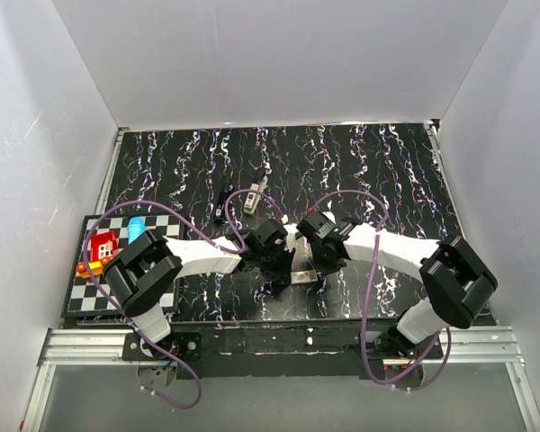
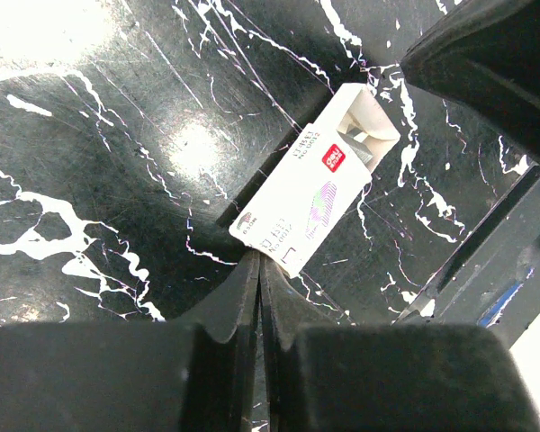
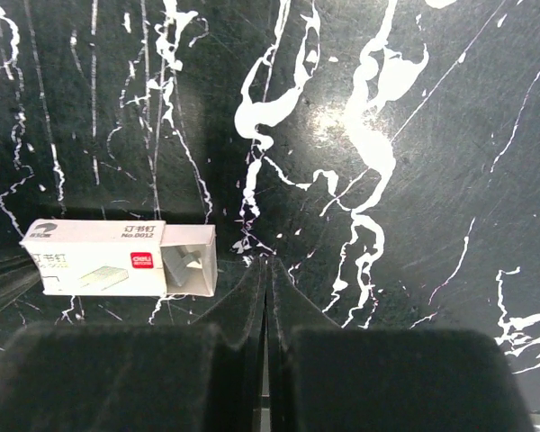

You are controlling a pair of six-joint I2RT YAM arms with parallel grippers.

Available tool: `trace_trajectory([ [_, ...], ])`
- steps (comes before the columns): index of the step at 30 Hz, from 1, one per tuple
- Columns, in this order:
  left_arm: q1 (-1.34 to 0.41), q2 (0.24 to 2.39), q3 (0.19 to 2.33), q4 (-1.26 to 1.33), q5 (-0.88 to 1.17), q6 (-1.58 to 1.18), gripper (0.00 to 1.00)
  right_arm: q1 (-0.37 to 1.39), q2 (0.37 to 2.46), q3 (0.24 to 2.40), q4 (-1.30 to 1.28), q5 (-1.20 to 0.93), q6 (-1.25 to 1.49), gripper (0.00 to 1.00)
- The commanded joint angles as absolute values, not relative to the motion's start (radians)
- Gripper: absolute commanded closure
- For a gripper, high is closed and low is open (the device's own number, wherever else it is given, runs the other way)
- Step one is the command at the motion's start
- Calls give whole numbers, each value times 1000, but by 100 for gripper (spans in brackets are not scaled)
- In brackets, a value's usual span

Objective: Unload the staples from the stapler

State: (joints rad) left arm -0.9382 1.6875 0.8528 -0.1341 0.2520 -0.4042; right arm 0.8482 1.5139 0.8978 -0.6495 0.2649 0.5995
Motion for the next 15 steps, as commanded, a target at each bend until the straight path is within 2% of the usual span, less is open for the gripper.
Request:
trace_trajectory([
  [1, -943, 1687, 873, -133, 255, -394, 100, 831, 1499, 874, -611, 226, 615, 99],
  [15, -943, 1693, 874, -135, 259, -391, 100, 788, 1480, 839, -552, 129, 612, 99],
])
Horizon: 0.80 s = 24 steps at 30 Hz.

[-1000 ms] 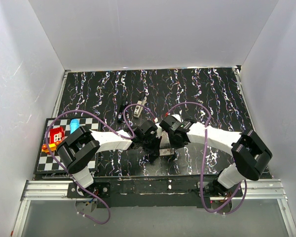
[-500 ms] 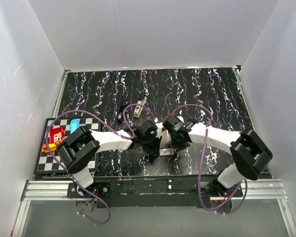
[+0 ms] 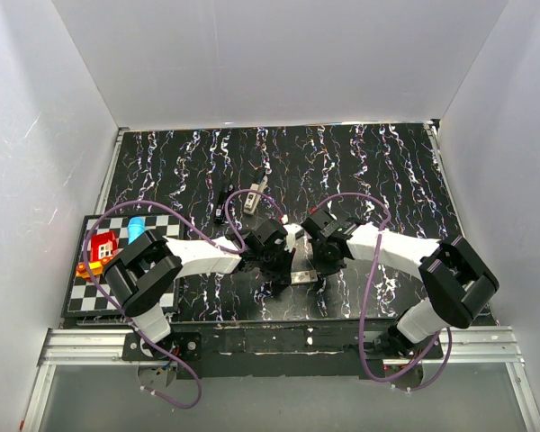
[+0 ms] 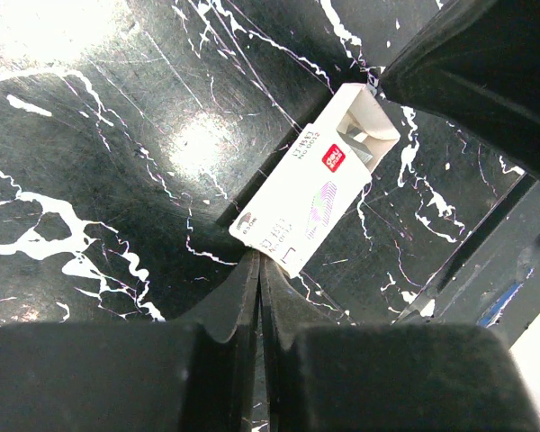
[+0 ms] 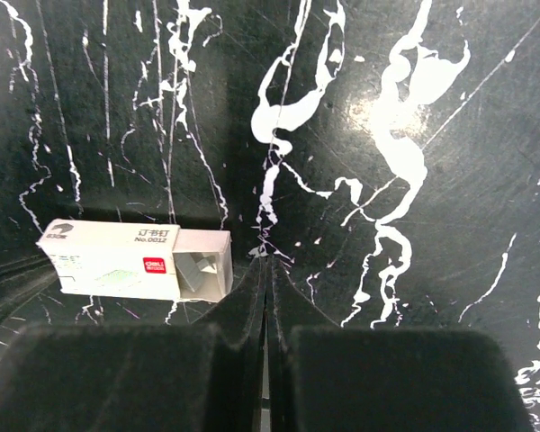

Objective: Unload the staples from the stapler

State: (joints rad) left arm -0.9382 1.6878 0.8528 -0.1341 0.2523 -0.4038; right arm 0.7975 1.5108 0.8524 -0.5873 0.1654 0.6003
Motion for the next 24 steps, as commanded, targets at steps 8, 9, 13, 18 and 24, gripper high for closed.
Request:
trace_trajectory([
  [8, -943, 1695, 874, -135, 259, -390, 100, 779, 1480, 824, -509, 66, 635, 99],
  [9, -943, 1697, 876, -135, 259, -390, 100, 778, 1480, 821, -506, 60, 638, 99],
  [13, -945, 1697, 876, -135, 259, -390, 100, 775, 1479, 805, -476, 12, 655, 99],
  [18, -943, 1694, 874, -135, 259, -391, 100, 773, 1483, 798, -453, 8, 670, 99],
  [24, -945, 1694, 874, -133, 259, -393, 100, 773, 1486, 792, -417, -51, 692, 99],
])
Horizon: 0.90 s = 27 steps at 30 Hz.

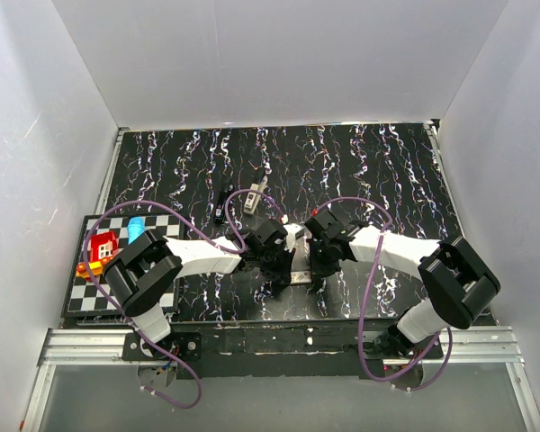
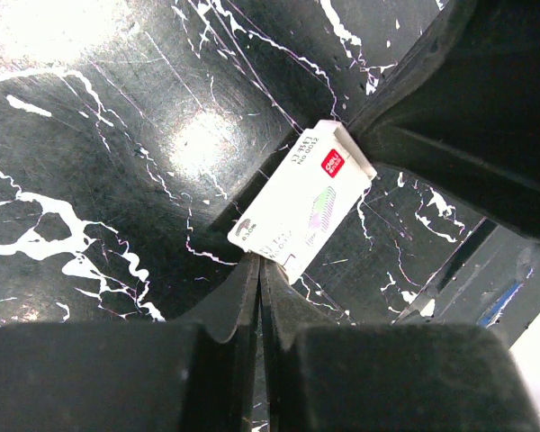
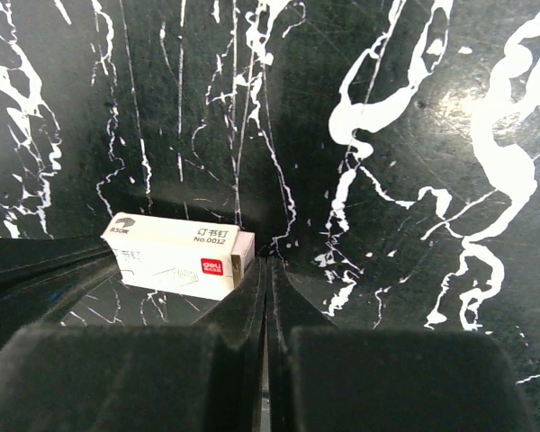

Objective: Unload the staples from the stapler

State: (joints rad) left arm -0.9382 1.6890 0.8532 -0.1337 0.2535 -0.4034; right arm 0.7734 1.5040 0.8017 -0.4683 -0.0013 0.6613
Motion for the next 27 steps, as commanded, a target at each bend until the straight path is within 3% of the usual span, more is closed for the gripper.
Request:
trace_trajectory([
  [1, -945, 1695, 876, -133, 259, -393, 100, 773, 1488, 790, -410, -57, 695, 99],
  [18, -943, 1657, 874, -149, 223, -390, 100, 773, 1434, 801, -465, 32, 692, 97],
  [23, -945, 1618, 876, -169, 177, -391, 81, 773, 1413, 810, -498, 81, 678, 85],
  [27, -945, 1606, 885, -192, 157, -387, 72, 772, 1413, 825, -521, 115, 664, 75],
])
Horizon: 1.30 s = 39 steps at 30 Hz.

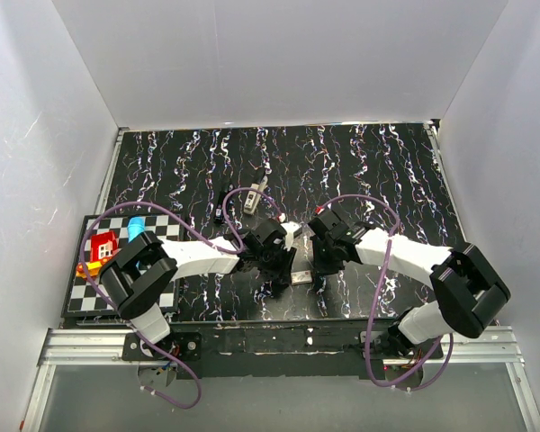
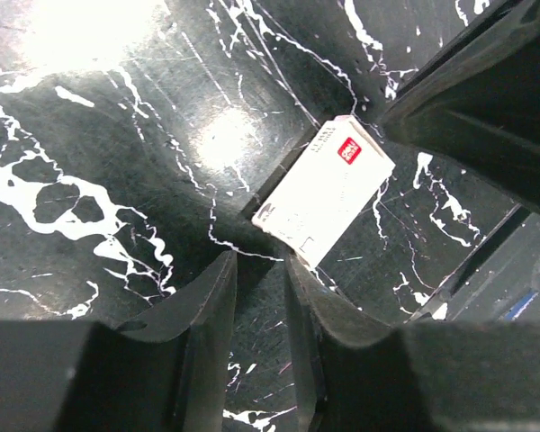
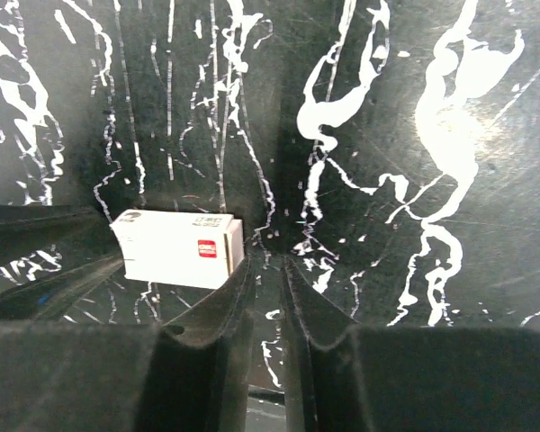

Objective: Unload the staples from the stapler

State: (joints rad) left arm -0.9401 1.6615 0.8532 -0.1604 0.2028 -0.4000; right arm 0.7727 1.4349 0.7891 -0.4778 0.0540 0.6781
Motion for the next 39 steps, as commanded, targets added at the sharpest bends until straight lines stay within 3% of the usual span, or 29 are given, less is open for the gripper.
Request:
trace_trajectory([
  [1, -945, 1600, 887, -199, 147, -385, 71, 772, 1408, 830, -529, 129, 658, 74],
  [15, -945, 1376, 949, -368, -41, -330, 36, 764, 1238, 893, -600, 317, 548, 53],
  [26, -945, 1198, 1026, -463, -235, -206, 22, 764, 1088, 968, -693, 443, 416, 22],
  [28, -943, 1178, 1043, -472, -267, -181, 6, 765, 1066, 989, -703, 445, 400, 20],
  [30, -945, 1164, 1061, -485, -287, -161, 2, 765, 1051, 1020, -722, 445, 390, 19],
  [32, -945, 1152, 1081, -502, -302, -147, 2, 764, 1046, 1054, -747, 434, 374, 13],
  [39, -945, 1083, 1129, -520, -336, -101, 2, 765, 1014, 1133, -761, 419, 360, 11],
])
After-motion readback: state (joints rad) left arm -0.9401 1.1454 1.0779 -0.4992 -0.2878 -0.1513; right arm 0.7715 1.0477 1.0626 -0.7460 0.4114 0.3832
